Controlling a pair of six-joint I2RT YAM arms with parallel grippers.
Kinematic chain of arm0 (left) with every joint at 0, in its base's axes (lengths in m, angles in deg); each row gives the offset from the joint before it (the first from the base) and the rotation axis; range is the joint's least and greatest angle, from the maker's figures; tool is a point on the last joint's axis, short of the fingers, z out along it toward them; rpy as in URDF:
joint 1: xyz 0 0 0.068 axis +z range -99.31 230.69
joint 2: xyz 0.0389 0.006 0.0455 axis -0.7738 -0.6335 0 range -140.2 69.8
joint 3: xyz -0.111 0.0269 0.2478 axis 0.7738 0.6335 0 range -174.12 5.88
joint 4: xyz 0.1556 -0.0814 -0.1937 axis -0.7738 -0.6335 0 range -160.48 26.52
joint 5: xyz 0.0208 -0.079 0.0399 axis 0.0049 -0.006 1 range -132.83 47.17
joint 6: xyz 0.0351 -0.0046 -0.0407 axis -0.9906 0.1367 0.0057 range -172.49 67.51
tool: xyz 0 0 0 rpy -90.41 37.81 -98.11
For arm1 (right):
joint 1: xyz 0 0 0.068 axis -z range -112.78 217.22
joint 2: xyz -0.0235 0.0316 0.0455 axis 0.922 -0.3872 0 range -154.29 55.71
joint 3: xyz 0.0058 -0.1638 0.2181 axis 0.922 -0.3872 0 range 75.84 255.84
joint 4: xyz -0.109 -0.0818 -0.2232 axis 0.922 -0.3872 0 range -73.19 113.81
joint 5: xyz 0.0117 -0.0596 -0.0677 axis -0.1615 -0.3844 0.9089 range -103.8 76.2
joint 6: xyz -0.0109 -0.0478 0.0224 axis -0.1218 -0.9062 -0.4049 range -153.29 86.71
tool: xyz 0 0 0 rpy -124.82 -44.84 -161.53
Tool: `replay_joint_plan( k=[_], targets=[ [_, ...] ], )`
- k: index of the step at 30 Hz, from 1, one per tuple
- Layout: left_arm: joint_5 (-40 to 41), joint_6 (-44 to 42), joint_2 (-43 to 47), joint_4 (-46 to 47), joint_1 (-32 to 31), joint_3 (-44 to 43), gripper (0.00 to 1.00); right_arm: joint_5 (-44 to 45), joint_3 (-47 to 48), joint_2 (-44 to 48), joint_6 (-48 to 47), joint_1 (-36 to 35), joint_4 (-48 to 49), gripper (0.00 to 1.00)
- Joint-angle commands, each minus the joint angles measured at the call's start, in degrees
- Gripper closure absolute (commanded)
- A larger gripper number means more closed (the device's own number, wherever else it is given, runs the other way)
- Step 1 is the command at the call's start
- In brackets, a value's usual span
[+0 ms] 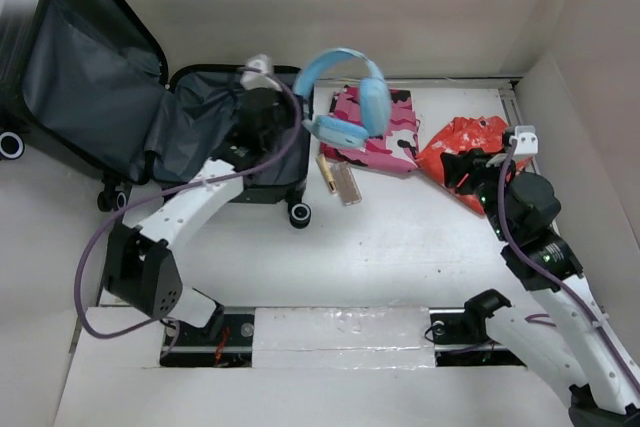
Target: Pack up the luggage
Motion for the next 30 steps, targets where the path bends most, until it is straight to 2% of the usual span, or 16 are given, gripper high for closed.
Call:
replay_joint_plan(
  k=[1, 5, 8, 12, 13, 14, 15, 18, 20, 23, 25, 27, 30],
  targets=[
    [4.26, 8.70, 5.02, 6.72, 10.29, 5.16, 1.00, -2.58, 0.06, -1.45, -0.03, 0.36, 0.63, 0.51],
    [3.56, 15.12, 3.99, 8.24, 20.59, 10.53, 1.00, -4.25, -1.09, -3.56, -0.03, -0.25, 2.30, 0.51],
    [4.16, 17.76, 0.05, 7.53, 25.18, 12.02, 1.00, -4.77, -1.62, -4.96, -0.03, -0.25, 2.83, 0.51],
    [4.79, 18.56, -5.05, 4.65, 27.82, 11.24, 0.98, -5.30, -2.15, -5.58, -0.55, -0.78, 2.83, 0.51],
    [4.79, 18.56, -5.77, 3.85, 27.83, 10.63, 0.87, -5.31, -2.67, -5.58, -0.55, -0.78, 3.44, 0.51],
    [5.57, 18.56, -6.30, 3.84, 27.83, 10.01, 0.61, -5.31, -2.67, -6.11, -0.55, -0.78, 3.45, 0.50],
    [5.58, 18.04, -6.30, 3.32, 27.83, 10.01, 0.51, -5.31, -2.67, -6.72, -0.55, -0.78, 3.45, 0.50],
    [5.58, 18.03, -4.90, 4.98, 27.83, 12.80, 0.28, -6.70, -3.81, -8.91, -1.16, -1.31, 4.59, 0.48],
    [4.79, 18.03, -1.92, 7.53, 27.83, 14.48, 0.24, -9.16, -3.82, -11.11, -1.17, -2.44, 5.47, 0.46],
    [7.67, 15.86, 3.35, 9.72, 24.24, 17.29, 0.23, -10.58, -4.43, -17.34, -2.31, -5.51, 8.27, 0.34],
    [10.05, 13.65, 5.99, 10.43, 20.73, 19.48, 0.24, -10.58, -4.43, -22.42, -2.31, -7.62, 10.64, 0.32],
    [12.95, 10.50, 9.07, 12.45, 14.23, 21.16, 0.26, -8.39, -5.05, -26.31, -1.78, -10.96, 15.47, 0.30],
    [16.82, 8.28, 10.92, 12.46, 4.91, 22.75, 0.27, -5.85, -1.64, -36.06, -1.17, -14.74, 16.63, 0.32]
  ],
)
